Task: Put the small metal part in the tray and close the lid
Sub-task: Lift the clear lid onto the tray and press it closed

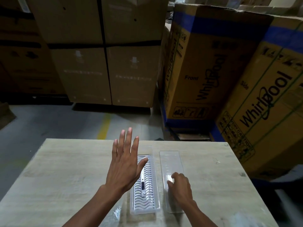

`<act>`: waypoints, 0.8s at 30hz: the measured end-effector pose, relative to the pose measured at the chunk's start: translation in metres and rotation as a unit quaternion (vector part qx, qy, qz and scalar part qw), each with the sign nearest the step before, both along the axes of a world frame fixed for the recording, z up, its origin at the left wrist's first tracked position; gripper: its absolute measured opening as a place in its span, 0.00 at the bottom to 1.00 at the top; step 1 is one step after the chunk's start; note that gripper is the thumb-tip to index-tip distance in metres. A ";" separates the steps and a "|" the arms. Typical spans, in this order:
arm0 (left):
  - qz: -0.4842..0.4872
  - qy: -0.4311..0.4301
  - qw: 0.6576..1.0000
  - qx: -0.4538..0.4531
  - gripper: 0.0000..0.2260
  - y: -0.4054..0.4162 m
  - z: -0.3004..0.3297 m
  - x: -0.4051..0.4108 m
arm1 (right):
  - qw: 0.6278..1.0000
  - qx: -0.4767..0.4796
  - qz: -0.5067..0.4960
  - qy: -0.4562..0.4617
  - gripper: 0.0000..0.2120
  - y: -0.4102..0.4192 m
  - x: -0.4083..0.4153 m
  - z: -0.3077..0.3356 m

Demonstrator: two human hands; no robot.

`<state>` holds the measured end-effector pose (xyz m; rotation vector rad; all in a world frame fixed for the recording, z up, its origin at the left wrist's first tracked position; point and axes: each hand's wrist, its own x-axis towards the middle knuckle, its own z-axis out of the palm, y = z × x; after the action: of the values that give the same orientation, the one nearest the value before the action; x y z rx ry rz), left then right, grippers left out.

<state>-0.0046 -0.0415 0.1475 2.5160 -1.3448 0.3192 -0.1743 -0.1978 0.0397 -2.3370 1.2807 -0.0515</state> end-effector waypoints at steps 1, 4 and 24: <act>0.001 0.001 1.000 0.003 0.34 0.000 -0.001 0.000 | 1.000 0.002 0.006 0.015 0.16 0.001 0.001 -0.006; 0.009 -0.005 1.000 0.012 0.34 -0.001 -0.004 0.001 | 0.996 -0.002 0.019 0.082 0.21 0.010 0.008 -0.021; 0.008 0.110 0.993 -0.039 0.34 -0.033 0.010 0.009 | 0.999 -0.040 -0.008 0.036 0.24 -0.035 0.010 0.028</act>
<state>0.0046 -0.0740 0.1573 2.4167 -1.2052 0.0902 -0.1642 -0.2326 0.0676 -2.4157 1.3540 -0.0245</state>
